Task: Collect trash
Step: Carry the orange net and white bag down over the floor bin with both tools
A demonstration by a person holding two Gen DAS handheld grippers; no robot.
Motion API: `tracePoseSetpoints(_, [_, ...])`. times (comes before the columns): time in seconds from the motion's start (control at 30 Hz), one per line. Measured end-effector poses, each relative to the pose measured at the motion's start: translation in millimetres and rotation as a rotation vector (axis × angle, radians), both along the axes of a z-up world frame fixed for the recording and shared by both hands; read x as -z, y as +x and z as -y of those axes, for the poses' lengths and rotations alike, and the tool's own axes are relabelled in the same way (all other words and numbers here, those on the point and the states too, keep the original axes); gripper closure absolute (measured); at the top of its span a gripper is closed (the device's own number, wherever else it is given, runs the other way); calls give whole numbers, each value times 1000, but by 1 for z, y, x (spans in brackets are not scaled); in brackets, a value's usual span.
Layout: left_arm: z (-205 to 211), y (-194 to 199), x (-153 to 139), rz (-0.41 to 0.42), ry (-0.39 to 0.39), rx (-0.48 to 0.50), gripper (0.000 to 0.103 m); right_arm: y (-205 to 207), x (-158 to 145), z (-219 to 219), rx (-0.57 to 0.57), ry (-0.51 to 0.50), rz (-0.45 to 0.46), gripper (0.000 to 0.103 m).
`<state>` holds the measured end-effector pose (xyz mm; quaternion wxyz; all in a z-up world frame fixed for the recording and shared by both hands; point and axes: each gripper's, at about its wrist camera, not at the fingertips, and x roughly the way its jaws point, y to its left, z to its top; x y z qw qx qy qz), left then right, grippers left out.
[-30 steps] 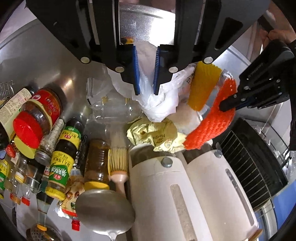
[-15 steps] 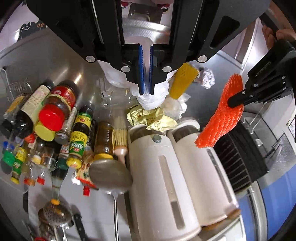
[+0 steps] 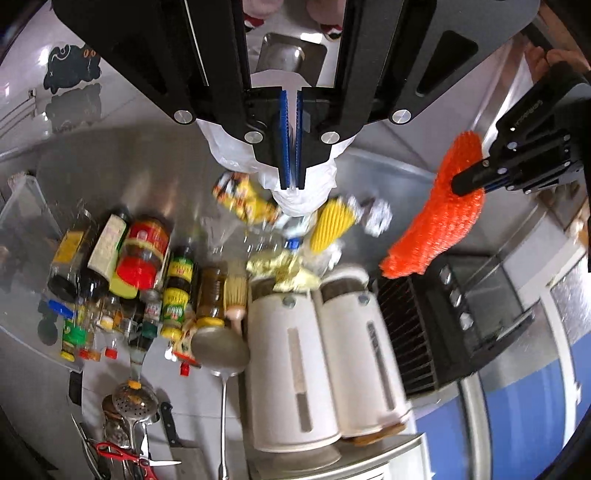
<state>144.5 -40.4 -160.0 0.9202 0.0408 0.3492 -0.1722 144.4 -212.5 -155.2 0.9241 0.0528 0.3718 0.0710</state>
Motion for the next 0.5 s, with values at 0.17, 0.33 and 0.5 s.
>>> tracePoseSetpoints(0.17, [-8, -21, 52, -59, -3, -3, 96, -25, 47, -8, 6, 12, -31, 99])
tracePoseSetpoints(0.33, [-13, -29, 115, -123, 11, -16, 96, -35, 102, -11, 26, 10, -62, 99])
tracePoseSetpoints(0.5, [-11, -26, 179, -216, 23, -4, 96, -29, 172, -14, 41, -10, -161, 99])
